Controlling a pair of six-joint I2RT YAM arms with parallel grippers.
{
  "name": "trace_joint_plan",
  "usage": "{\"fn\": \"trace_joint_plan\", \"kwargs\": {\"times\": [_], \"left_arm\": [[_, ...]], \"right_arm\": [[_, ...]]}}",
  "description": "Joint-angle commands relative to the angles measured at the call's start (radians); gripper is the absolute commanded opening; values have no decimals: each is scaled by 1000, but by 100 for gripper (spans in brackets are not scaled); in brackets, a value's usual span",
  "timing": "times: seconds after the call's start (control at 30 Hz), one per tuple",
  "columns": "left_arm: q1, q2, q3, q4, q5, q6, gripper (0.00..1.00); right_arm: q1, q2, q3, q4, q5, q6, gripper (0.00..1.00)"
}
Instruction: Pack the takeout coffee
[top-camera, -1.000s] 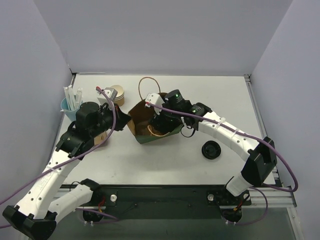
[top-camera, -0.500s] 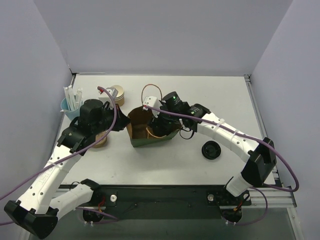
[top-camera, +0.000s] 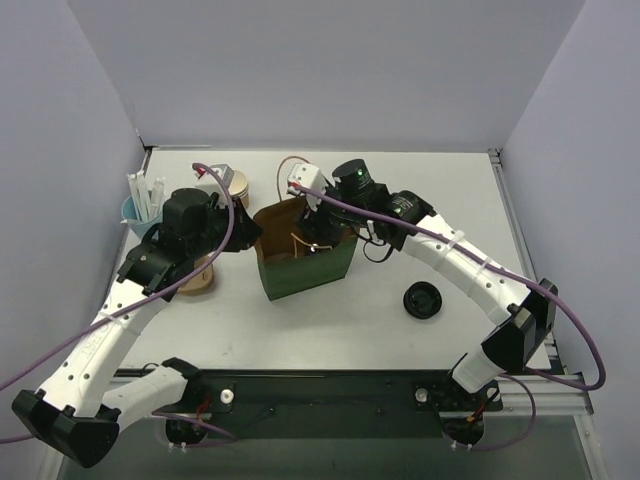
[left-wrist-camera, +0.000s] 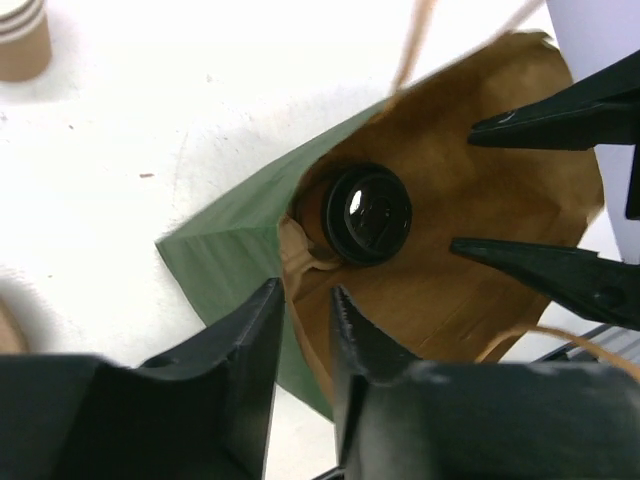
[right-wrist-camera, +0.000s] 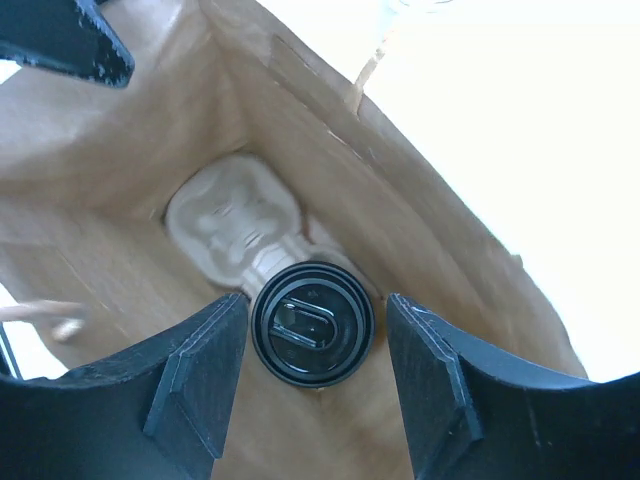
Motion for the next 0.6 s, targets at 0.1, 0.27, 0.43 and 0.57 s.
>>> {"fn": "trace_joint_plan", "kwargs": {"times": [0.1, 0.27, 0.43, 0.57], "left_arm": [[9, -3, 92, 21, -98, 1, 55], [23, -7, 129, 16, -137, 23, 64], [34, -3, 210, -63, -241, 49, 65], [64, 25, 279, -145, -371, 55, 65]], "right_arm": [[-8, -11, 72, 29, 69, 28, 57], [-15, -35, 92, 43, 132, 67, 55], [-17, -63, 112, 52, 258, 163, 57], [-15, -89, 124, 45, 414, 260, 57]]}}
